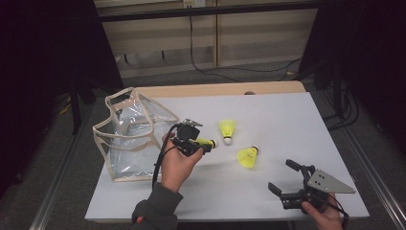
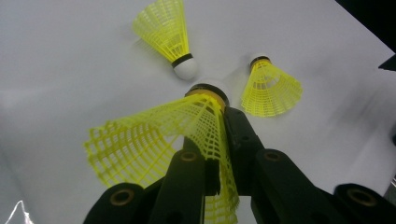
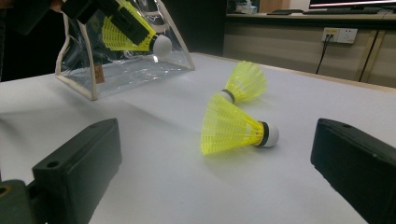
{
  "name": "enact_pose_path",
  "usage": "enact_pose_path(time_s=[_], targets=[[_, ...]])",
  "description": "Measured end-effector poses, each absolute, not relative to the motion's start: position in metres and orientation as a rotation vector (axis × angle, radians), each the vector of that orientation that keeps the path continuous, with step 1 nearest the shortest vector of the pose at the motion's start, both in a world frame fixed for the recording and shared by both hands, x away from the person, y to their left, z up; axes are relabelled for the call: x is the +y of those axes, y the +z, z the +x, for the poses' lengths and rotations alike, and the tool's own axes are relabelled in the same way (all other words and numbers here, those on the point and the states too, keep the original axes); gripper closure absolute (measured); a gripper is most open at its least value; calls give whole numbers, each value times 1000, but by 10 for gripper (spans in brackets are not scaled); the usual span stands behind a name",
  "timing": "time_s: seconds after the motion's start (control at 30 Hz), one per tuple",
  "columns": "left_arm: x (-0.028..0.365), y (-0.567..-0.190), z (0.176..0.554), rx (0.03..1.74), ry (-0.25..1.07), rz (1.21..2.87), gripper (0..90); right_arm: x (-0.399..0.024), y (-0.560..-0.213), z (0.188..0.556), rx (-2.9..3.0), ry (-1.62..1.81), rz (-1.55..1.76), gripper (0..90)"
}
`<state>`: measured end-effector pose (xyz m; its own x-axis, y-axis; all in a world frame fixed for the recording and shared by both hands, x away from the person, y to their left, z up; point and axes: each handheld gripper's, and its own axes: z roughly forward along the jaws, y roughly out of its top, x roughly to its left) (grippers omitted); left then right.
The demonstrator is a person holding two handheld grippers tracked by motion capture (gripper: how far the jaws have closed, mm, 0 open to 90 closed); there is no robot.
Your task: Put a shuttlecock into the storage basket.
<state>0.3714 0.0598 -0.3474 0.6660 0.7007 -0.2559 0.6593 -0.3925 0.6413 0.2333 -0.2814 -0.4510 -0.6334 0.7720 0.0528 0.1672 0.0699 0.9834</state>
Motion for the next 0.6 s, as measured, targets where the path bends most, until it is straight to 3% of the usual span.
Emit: enact_pose_path(time_s=[0.6], targets=[[67, -307, 374, 1010, -5, 2219, 855, -281, -451, 233, 1863, 1596, 926, 20]])
